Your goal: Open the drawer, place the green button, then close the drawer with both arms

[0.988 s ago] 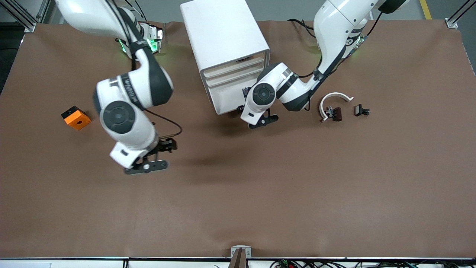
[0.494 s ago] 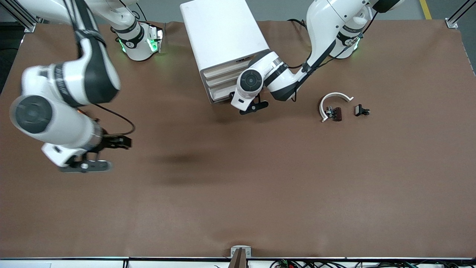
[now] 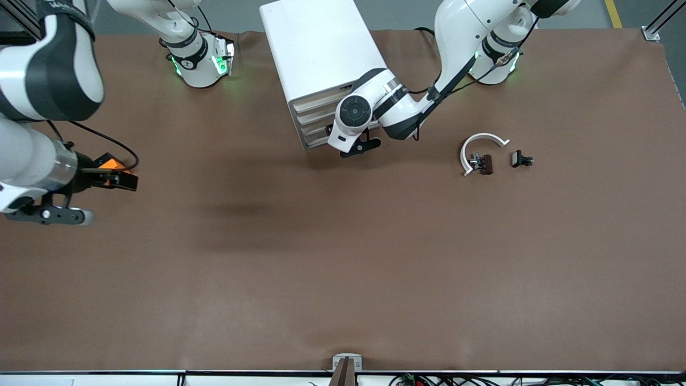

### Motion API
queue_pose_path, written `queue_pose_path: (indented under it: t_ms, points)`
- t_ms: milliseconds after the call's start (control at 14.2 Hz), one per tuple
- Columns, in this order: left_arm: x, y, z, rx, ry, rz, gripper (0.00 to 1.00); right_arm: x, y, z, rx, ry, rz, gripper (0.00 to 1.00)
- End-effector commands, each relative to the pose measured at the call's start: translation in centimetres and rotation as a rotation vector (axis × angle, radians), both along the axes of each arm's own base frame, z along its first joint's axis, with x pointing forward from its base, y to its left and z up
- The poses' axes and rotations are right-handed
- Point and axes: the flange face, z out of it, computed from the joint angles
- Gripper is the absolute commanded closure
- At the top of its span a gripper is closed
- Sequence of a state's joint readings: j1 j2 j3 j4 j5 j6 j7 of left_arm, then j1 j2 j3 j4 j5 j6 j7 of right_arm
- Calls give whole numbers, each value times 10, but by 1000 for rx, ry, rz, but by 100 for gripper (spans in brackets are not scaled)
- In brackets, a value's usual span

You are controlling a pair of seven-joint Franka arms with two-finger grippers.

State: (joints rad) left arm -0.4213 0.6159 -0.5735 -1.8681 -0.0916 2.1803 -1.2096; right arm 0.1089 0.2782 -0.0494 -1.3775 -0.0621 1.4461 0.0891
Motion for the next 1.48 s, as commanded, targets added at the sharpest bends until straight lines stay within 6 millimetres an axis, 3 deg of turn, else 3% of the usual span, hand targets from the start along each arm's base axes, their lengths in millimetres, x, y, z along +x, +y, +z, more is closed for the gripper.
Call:
queue_pose_path:
  t_ms: [0,141,424,635,847,1059,1271,1341,1412]
  points:
    - [0,-5,5,-19,24,28,0,-11,-32,14,27,17,50,0]
    - [27,4,17,-32,-1,74,0,-18,-48,23,28,22,18,0]
    - [113,49,68,-90,-99,205,0,-30,-49,38,16,40,9,0]
    - [183,111,110,-78,-253,262,0,-36,-57,76,3,20,-9,0]
    - [231,191,162,-6,-428,305,0,-37,-58,82,23,13,-17,0]
    - [255,265,213,56,-489,242,0,-41,-56,82,40,33,-18,0]
    - [274,350,260,84,-461,77,0,-56,-50,104,47,18,-5,0]
    - [268,367,282,89,-467,-9,0,-57,-48,105,52,17,10,0]
    - [260,372,302,88,-490,-68,0,-57,-52,105,55,20,4,0]
